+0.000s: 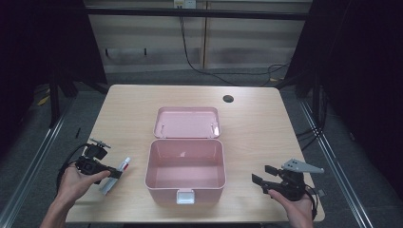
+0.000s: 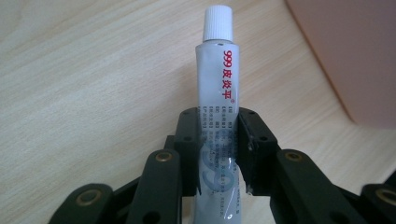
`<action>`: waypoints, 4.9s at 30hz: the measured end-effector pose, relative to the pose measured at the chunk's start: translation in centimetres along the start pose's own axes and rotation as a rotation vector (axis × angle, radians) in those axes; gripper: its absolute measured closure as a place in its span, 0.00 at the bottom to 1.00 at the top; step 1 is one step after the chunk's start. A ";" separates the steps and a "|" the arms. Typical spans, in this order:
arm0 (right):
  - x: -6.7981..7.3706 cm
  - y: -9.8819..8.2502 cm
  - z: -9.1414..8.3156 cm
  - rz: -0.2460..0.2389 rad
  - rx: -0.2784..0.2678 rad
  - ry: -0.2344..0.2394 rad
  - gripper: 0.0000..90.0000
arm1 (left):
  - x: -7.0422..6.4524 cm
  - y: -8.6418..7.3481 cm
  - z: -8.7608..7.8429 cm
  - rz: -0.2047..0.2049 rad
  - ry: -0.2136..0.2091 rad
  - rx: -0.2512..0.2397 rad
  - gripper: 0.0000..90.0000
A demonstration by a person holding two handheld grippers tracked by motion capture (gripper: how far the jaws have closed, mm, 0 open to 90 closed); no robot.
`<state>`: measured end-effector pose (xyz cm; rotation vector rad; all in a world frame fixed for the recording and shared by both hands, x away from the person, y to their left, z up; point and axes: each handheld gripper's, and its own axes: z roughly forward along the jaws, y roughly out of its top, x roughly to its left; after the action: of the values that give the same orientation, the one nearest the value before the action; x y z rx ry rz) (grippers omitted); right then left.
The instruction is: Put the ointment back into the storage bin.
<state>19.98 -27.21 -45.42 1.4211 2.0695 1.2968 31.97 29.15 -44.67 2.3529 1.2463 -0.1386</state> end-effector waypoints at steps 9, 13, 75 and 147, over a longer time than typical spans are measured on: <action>0.0 0.0 0.0 0.001 0.000 0.001 0.35 | 0.1 0.0 -1.0 -0.036 -0.056 -0.056 0.79; 0.0 0.0 0.0 0.001 0.000 0.001 0.35 | -0.4 0.0 -1.4 -0.012 -0.055 -0.067 0.79; -0.1 -0.1 0.1 0.009 0.010 0.007 0.34 | -5.5 2.6 -8.3 0.225 -0.045 -0.032 0.79; 0.1 0.1 -0.1 -0.008 -0.021 0.074 0.22 | -18.0 12.2 -5.9 0.575 -0.079 0.101 0.79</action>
<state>19.96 -27.16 -45.27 1.3746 2.0991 1.3837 30.54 12.42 -29.69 2.6600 0.4999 -0.1043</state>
